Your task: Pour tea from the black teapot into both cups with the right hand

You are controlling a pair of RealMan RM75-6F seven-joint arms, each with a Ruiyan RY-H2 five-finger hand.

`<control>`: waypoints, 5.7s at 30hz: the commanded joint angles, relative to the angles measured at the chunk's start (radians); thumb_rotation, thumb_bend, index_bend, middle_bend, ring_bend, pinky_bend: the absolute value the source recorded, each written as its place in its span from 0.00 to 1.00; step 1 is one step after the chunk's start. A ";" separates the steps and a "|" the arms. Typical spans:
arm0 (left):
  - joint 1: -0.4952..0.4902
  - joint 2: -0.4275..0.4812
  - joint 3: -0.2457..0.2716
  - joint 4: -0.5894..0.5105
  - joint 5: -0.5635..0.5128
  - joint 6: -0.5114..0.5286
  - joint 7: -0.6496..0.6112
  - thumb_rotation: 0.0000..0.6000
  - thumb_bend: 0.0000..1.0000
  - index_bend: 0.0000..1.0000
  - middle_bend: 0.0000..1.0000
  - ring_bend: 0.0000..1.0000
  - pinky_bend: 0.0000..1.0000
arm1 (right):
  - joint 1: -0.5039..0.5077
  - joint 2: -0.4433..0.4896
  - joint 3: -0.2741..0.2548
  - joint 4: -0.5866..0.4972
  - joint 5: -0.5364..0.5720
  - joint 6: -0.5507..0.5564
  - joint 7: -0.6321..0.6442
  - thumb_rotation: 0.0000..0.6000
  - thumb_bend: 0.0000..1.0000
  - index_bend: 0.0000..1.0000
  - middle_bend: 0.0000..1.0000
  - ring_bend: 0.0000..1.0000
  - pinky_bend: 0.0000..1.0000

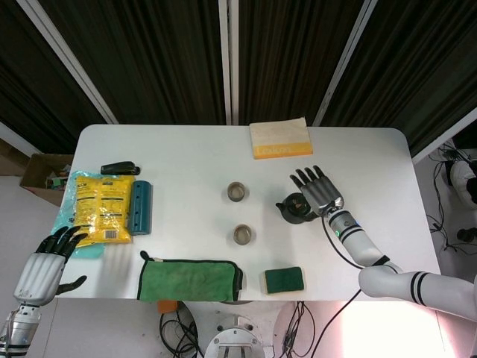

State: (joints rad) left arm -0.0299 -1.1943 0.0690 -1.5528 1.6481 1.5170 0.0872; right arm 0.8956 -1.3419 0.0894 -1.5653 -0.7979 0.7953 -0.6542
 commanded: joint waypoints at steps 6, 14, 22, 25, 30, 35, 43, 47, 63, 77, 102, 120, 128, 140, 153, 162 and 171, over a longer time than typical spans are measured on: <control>-0.002 -0.001 -0.001 -0.001 -0.005 -0.007 0.001 1.00 0.07 0.18 0.11 0.09 0.22 | 0.027 0.058 0.005 -0.024 0.072 -0.100 0.101 0.65 0.15 0.07 0.21 0.03 0.00; -0.004 0.003 -0.002 -0.005 -0.006 -0.007 0.001 1.00 0.07 0.19 0.11 0.09 0.22 | 0.045 0.059 -0.011 -0.017 0.074 -0.108 0.138 0.65 0.16 0.10 0.22 0.10 0.00; -0.003 0.001 -0.001 -0.001 -0.008 -0.007 -0.004 1.00 0.07 0.19 0.11 0.09 0.22 | 0.056 0.047 -0.025 0.001 0.065 -0.110 0.175 0.65 0.15 0.24 0.30 0.20 0.00; -0.003 0.001 -0.002 0.001 -0.009 -0.006 -0.006 1.00 0.07 0.19 0.11 0.09 0.22 | 0.058 0.042 -0.029 0.006 0.059 -0.111 0.187 0.65 0.16 0.26 0.31 0.20 0.00; -0.003 0.000 -0.002 0.005 -0.010 -0.007 -0.009 1.00 0.07 0.19 0.11 0.09 0.22 | 0.059 0.037 -0.032 0.011 0.048 -0.106 0.208 0.65 0.16 0.31 0.33 0.20 0.00; -0.003 -0.002 -0.002 0.008 -0.011 -0.008 -0.012 1.00 0.07 0.19 0.11 0.09 0.22 | 0.061 0.034 -0.033 0.011 0.050 -0.119 0.238 0.65 0.16 0.31 0.34 0.21 0.00; -0.003 -0.003 0.000 0.012 -0.010 -0.008 -0.013 1.00 0.07 0.19 0.11 0.09 0.22 | 0.068 0.036 -0.035 0.016 0.050 -0.159 0.292 0.65 0.17 0.31 0.34 0.21 0.00; -0.002 -0.004 0.000 0.014 -0.011 -0.007 -0.015 1.00 0.07 0.19 0.11 0.09 0.22 | 0.071 0.039 -0.032 0.013 0.049 -0.175 0.320 0.65 0.18 0.32 0.36 0.23 0.00; -0.002 -0.005 0.000 0.019 -0.011 -0.006 -0.019 1.00 0.07 0.19 0.11 0.09 0.22 | 0.087 0.043 -0.049 0.010 0.048 -0.173 0.349 0.66 0.18 0.35 0.38 0.29 0.06; -0.003 -0.005 0.000 0.016 -0.010 -0.006 -0.017 1.00 0.07 0.20 0.11 0.09 0.22 | 0.103 0.050 -0.063 -0.002 0.055 -0.177 0.359 0.69 0.18 0.38 0.41 0.35 0.16; -0.003 -0.007 0.000 0.024 -0.014 -0.009 -0.026 1.00 0.07 0.20 0.11 0.09 0.22 | 0.144 0.069 -0.094 -0.024 0.120 -0.192 0.357 0.69 0.18 0.60 0.57 0.52 0.15; -0.001 -0.007 0.002 0.029 -0.016 -0.008 -0.031 1.00 0.07 0.20 0.11 0.09 0.22 | 0.169 0.087 -0.106 -0.032 0.153 -0.233 0.394 0.69 0.18 0.77 0.70 0.64 0.13; -0.002 -0.005 0.002 0.027 -0.019 -0.013 -0.031 1.00 0.07 0.20 0.11 0.09 0.22 | 0.184 0.086 -0.104 -0.026 0.165 -0.235 0.415 0.69 0.18 0.82 0.75 0.69 0.13; -0.002 -0.005 0.002 0.032 -0.021 -0.015 -0.038 1.00 0.07 0.20 0.11 0.09 0.22 | 0.184 0.068 -0.106 -0.013 0.161 -0.217 0.432 0.69 0.18 0.76 0.86 0.76 0.21; -0.005 -0.003 0.001 0.025 -0.021 -0.019 -0.032 1.00 0.07 0.20 0.11 0.09 0.22 | 0.179 0.067 -0.106 -0.016 0.167 -0.185 0.434 0.75 0.19 0.78 0.92 0.80 0.25; -0.005 -0.003 0.003 0.023 -0.022 -0.022 -0.028 1.00 0.07 0.20 0.11 0.09 0.22 | 0.158 0.070 -0.093 -0.007 0.149 -0.202 0.471 0.75 0.19 0.87 0.95 0.80 0.25; -0.005 -0.002 0.002 0.023 -0.026 -0.025 -0.029 1.00 0.07 0.20 0.11 0.09 0.22 | 0.151 0.069 -0.074 0.000 0.135 -0.218 0.502 0.76 0.19 0.96 0.99 0.83 0.28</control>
State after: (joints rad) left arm -0.0354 -1.1967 0.0713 -1.5295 1.6223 1.4923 0.0581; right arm 1.0475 -1.2732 0.0136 -1.5657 -0.6614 0.5780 -0.1537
